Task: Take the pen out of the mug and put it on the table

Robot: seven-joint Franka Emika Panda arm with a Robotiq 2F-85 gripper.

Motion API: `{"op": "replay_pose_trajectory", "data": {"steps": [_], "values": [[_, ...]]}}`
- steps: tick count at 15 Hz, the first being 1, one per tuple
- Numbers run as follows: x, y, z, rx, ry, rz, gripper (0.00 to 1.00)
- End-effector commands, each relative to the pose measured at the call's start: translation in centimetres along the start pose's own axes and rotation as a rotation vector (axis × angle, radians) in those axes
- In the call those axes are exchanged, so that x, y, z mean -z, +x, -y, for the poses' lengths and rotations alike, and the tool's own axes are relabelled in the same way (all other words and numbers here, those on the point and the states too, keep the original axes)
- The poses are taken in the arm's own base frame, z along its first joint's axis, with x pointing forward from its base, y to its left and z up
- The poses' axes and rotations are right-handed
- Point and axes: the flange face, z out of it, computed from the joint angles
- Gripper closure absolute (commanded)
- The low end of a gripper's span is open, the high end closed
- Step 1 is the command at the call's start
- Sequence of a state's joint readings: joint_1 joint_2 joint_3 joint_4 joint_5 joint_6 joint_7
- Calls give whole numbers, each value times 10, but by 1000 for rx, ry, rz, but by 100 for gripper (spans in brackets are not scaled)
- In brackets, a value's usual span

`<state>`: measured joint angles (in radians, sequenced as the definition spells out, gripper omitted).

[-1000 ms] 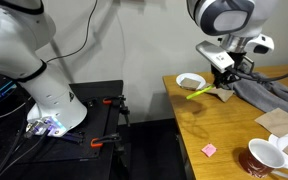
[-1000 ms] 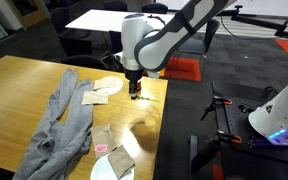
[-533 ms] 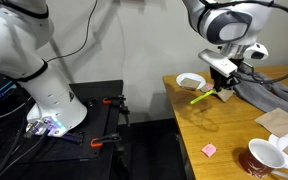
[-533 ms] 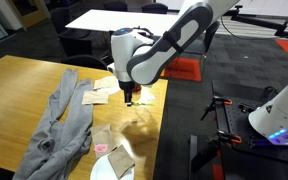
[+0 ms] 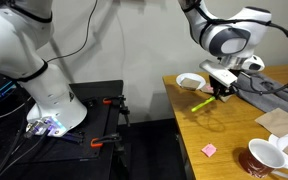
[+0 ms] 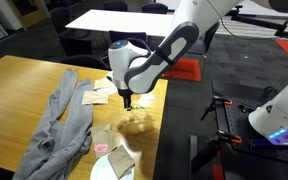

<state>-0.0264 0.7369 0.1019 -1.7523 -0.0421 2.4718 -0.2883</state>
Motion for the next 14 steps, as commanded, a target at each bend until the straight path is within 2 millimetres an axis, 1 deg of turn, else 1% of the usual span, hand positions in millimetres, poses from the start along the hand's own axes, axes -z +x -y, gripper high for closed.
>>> {"op": "replay_pose_trajectory", "data": {"steps": [1, 11, 14], "values": [[-10, 10, -6, 22, -25, -15, 96], [-48, 14, -9, 19, -68, -45, 96], [-56, 15, -10, 7, -71, -48, 96]]}}
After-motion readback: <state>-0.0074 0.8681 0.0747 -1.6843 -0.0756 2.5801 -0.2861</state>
